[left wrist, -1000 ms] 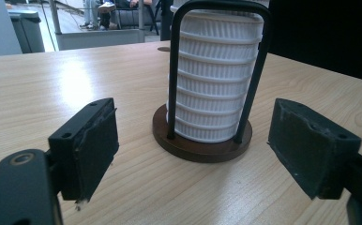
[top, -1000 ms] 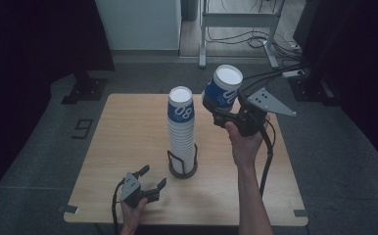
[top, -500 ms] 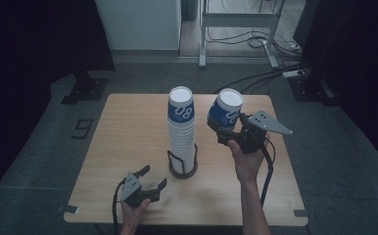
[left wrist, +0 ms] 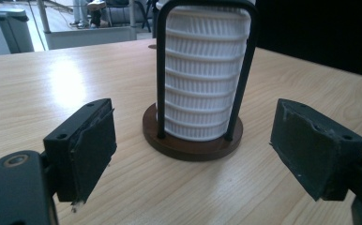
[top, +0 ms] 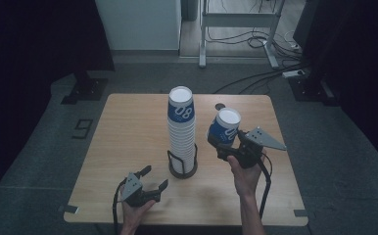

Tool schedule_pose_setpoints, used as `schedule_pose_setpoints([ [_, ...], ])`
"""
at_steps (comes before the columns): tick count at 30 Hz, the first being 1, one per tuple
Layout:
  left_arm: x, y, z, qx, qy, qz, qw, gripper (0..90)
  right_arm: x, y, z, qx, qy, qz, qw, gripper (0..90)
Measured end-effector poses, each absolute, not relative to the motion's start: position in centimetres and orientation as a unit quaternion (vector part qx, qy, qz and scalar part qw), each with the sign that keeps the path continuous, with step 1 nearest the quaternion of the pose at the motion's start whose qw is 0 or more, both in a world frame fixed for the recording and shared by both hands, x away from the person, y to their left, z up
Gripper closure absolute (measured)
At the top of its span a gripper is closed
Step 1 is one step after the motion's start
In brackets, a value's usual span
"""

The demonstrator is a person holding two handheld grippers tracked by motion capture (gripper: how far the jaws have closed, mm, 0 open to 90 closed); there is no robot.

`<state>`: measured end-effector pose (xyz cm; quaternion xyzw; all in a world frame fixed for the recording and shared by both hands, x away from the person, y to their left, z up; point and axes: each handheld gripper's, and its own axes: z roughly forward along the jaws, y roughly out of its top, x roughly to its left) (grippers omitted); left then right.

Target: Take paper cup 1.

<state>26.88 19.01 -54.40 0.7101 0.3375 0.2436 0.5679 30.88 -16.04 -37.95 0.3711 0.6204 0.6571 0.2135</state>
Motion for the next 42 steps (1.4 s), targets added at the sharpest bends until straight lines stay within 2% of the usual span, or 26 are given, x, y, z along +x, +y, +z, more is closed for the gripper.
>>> schedule_pose_setpoints([
  [19, 26.5, 18.6, -54.0, 0.716, 0.325, 0.218, 0.577, 17.4, 29.4, -15.0, -43.8, 0.391, 0.627, 0.653, 0.169, 22.2],
  [21, 26.4, 18.5, -53.9, 0.715, 0.320, 0.214, 0.584, 21.6, 29.3, -14.8, -44.3, 0.393, 0.629, 0.649, 0.168, 22.2],
  [28, 26.3, 18.2, -53.9, 0.716, 0.312, 0.209, 0.589, 26.0, 28.8, -14.3, -45.7, 0.399, 0.627, 0.651, 0.156, 22.2],
  [39, 26.0, 16.9, -53.7, 0.710, 0.294, 0.217, 0.602, 26.6, 28.0, -13.3, -47.9, 0.409, 0.613, 0.665, 0.121, 22.2],
  [42, 25.9, 16.3, -53.7, 0.713, 0.287, 0.209, 0.604, 30.2, 27.8, -13.1, -48.5, 0.414, 0.609, 0.669, 0.105, 22.3],
])
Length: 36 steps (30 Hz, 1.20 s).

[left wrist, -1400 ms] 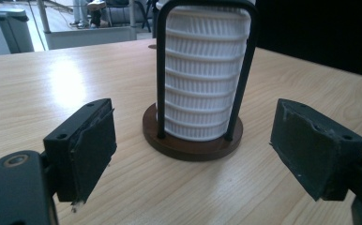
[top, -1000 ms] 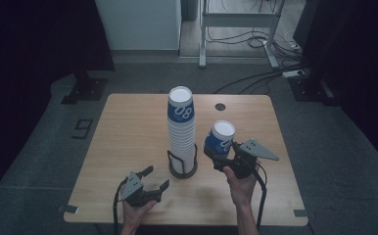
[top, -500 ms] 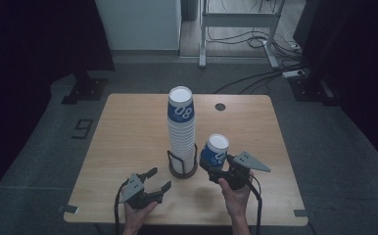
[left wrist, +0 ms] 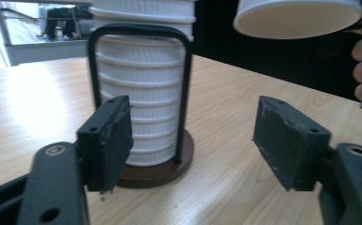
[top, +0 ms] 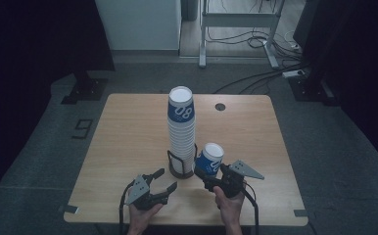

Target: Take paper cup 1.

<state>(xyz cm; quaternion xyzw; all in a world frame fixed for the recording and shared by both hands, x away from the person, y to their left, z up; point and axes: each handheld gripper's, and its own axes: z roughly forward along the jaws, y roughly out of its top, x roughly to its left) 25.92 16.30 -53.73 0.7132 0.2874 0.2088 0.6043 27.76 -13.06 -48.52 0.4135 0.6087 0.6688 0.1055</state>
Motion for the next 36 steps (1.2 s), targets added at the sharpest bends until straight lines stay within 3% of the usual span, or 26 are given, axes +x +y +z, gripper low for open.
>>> schedule_pose_setpoints([
  [5, 25.8, 15.8, -53.8, 0.712, 0.282, 0.204, 0.610, 33.7, 27.6, -13.0, -49.2, 0.422, 0.604, 0.670, 0.090, 22.3],
  [12, 25.6, 15.1, -53.7, 0.713, 0.269, 0.210, 0.613, 35.6, 27.5, -12.8, -50.6, 0.437, 0.568, 0.697, 0.029, 22.4],
  [14, 25.6, 14.9, -53.7, 0.714, 0.266, 0.209, 0.612, 40.0, 27.5, -12.7, -50.9, 0.440, 0.562, 0.700, 0.013, 22.5],
  [18, 25.5, 14.4, -53.9, 0.713, 0.259, 0.214, 0.616, 41.5, 27.4, -12.6, -51.2, 0.446, 0.557, 0.701, 0.002, 22.5],
  [22, 25.5, 14.1, -53.9, 0.709, 0.253, 0.208, 0.625, 48.8, 27.3, -12.5, -51.5, 0.451, 0.549, 0.703, -0.014, 22.5],
  [29, 25.6, 13.9, -54.0, 0.698, 0.250, 0.211, 0.637, 48.8, 27.3, -12.4, -52.1, 0.460, 0.533, 0.709, -0.043, 22.5],
  [36, 25.5, 13.3, -54.0, 0.696, 0.243, 0.215, 0.641, 55.4, 27.1, -11.9, -52.4, 0.461, 0.537, 0.705, -0.052, 22.5],
])
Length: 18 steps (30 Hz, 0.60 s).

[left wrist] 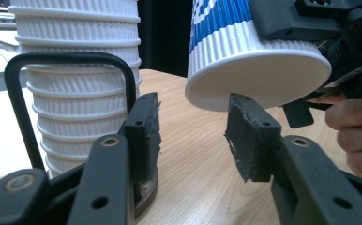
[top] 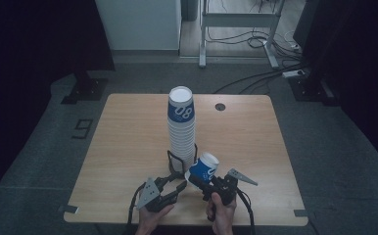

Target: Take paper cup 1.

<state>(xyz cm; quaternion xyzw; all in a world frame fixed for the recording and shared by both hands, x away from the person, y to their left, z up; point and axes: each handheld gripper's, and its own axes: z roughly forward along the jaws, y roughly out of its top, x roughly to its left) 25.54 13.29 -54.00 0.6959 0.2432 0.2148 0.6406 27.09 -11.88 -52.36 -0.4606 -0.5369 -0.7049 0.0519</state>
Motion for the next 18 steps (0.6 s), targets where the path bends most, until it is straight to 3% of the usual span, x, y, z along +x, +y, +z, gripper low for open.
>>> schedule_pose_setpoints([
  [18, 25.9, 11.3, -53.4, 0.681, 0.243, 0.244, 0.646, 68.0, 26.1, -10.0, -52.5, -0.453, -0.549, -0.696, 0.091, 22.5],
])
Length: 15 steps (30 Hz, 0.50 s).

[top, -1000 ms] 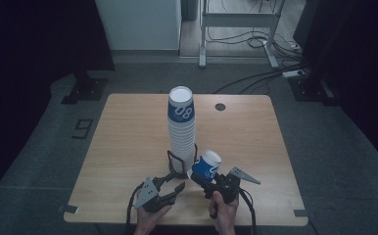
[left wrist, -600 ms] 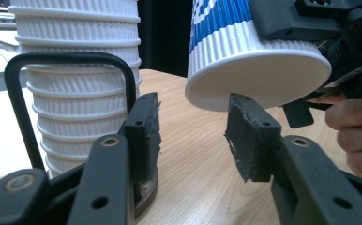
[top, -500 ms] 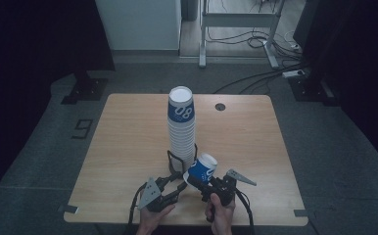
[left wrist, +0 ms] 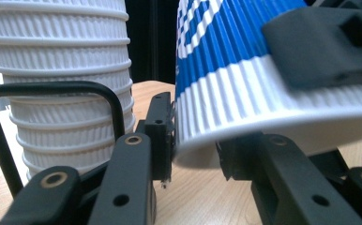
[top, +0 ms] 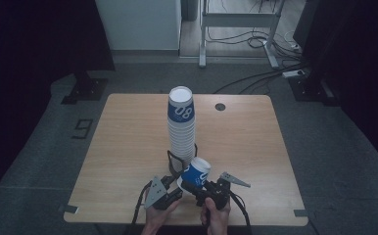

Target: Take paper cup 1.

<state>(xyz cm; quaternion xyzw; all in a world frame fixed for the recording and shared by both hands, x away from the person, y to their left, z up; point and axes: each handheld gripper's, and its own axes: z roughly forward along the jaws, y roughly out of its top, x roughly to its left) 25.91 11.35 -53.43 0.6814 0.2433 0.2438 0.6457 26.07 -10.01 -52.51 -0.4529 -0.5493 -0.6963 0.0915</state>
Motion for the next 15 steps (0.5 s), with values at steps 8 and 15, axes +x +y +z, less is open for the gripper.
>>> schedule_pose_setpoints([
  [8, 25.98, 11.03, -53.19, 0.673, 0.250, 0.256, 0.647, 74.0, 26.05, -9.81, -52.49, -0.450, -0.555, -0.692, 0.101, 22.3],
  [15, 25.90, 11.08, -53.26, 0.675, 0.249, 0.253, 0.647, 80.1, 26.21, -9.82, -52.46, -0.448, -0.559, -0.690, 0.105, 17.5],
])
